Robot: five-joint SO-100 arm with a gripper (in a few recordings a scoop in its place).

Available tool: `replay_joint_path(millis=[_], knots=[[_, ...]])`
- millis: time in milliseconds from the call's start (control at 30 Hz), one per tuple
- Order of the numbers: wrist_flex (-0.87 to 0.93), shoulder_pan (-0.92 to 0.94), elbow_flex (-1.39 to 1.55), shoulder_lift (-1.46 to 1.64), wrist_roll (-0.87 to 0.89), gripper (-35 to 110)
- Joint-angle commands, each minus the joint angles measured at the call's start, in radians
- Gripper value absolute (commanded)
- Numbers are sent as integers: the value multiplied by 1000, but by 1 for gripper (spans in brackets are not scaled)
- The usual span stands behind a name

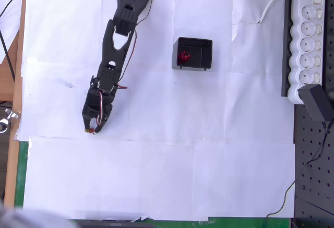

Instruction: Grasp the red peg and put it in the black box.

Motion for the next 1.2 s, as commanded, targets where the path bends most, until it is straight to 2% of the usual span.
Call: replay_joint_path(millis=[0, 367, 600, 700, 1167], knots=[[129, -23, 97, -282, 15, 0], [420, -152, 12, -635, 71, 0], [772, -321, 20, -815, 138, 0], [868, -403, 5, -882, 170, 0], [1046, -772, -224, -1063, 187, 0]])
